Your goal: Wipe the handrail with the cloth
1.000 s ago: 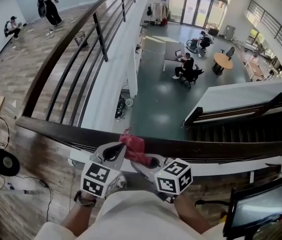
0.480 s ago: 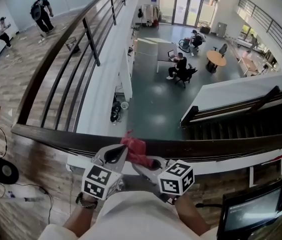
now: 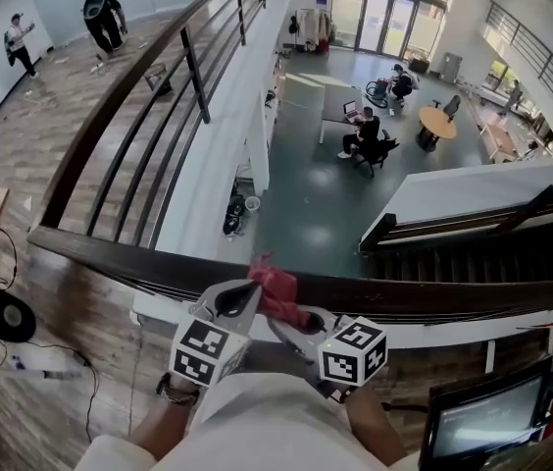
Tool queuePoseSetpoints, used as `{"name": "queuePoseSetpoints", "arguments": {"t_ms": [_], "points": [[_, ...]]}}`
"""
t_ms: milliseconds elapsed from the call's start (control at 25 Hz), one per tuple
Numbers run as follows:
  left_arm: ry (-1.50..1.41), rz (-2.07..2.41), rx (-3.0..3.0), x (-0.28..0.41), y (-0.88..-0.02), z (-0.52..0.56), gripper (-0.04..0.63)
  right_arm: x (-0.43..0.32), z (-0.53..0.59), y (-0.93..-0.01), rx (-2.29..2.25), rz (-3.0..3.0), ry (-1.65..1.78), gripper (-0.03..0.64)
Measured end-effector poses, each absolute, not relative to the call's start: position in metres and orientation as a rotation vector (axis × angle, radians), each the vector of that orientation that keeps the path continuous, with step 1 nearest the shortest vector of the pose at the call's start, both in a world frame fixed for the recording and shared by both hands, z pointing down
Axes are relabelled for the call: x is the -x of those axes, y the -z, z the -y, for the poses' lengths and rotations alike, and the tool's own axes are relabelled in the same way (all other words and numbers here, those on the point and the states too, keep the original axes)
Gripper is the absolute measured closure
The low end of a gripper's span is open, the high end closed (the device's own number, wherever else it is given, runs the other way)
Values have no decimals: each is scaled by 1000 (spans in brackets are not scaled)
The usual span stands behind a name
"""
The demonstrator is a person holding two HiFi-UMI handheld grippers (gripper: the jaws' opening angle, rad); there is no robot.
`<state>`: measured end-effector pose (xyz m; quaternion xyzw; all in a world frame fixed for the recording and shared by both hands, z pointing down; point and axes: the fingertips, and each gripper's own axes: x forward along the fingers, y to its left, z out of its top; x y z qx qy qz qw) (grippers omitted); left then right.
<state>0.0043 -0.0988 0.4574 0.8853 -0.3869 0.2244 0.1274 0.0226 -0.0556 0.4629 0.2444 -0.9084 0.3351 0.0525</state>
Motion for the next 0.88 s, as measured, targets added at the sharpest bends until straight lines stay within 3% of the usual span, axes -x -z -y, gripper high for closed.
{"name": "queuePoseSetpoints", "arguments": {"t_ms": [880], "points": [[-644, 1014, -2627, -35, -456, 98, 592, -50, 57, -463, -872, 2725, -1017, 555]]}}
